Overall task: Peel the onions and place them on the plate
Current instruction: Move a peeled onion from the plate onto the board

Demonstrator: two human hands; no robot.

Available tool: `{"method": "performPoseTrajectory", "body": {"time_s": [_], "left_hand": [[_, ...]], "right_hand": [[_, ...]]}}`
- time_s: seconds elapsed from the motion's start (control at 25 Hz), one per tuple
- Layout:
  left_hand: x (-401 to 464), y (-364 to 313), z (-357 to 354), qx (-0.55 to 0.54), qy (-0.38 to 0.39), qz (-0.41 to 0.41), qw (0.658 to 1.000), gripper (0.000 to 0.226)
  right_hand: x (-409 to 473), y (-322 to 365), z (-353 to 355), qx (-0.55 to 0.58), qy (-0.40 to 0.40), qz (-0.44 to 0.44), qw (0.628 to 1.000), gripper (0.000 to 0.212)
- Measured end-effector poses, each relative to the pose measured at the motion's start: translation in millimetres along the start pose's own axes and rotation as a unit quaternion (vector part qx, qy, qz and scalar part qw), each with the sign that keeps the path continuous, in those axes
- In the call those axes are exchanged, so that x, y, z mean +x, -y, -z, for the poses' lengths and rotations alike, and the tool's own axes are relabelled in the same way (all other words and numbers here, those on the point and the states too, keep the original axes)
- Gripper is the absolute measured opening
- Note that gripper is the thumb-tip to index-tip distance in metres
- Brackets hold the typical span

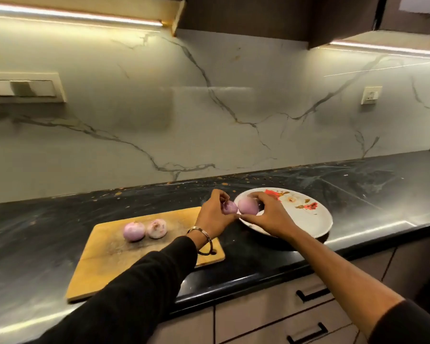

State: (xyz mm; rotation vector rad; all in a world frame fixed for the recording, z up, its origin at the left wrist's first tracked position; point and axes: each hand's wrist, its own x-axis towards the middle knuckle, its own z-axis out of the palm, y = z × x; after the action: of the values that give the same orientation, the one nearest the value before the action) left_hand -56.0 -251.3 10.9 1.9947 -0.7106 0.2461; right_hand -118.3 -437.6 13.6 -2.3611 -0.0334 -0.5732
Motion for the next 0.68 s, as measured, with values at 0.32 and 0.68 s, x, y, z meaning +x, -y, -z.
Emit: {"method": "performPoseTrajectory", "body": {"time_s": [0.32, 0.68], "left_hand": [[-99.0, 47.9, 127.9, 0.073, -0.097, 0.026, 0.992, 0.04], [-136.1, 79.3, 171.5, 0.114, -0.122, 0.075, 0.983, 0.04]], "right_hand": [[-21.5, 113.1, -103.3, 0.061, 0.074, 0.079, 0.992, 0.058], [-35.7, 139.1, -163.7, 0.018, 0.095, 0.092, 0.991, 0.048]]}}
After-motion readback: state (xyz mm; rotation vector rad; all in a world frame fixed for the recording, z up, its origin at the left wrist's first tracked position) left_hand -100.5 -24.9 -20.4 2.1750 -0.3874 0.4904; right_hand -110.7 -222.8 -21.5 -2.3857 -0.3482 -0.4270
